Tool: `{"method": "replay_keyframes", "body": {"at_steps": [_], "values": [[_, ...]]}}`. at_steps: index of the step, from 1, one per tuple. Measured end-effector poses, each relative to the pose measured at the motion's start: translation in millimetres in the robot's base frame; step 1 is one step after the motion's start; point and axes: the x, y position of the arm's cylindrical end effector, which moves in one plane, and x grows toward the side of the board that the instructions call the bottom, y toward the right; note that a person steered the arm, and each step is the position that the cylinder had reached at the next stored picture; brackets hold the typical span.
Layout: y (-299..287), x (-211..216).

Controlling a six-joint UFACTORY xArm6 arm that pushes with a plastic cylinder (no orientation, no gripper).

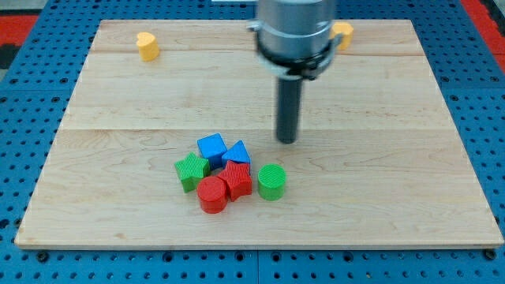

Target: Place the yellow hexagon to the center right side of the board

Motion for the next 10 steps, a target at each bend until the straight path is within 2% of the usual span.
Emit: {"method": "replay_keyframes", "body": {"at_steps": [1, 2, 3, 4, 5, 6, 7, 8, 9, 10], "values": [[96.6, -51.4], [145.3, -119.1], [149.3, -179.4], [97.5, -224.5], [81.7, -256.4], [29.5, -211.4], [26.8, -172.4], [47.2, -165.5], [16.5, -109.5], [11.0, -82.5]]}}
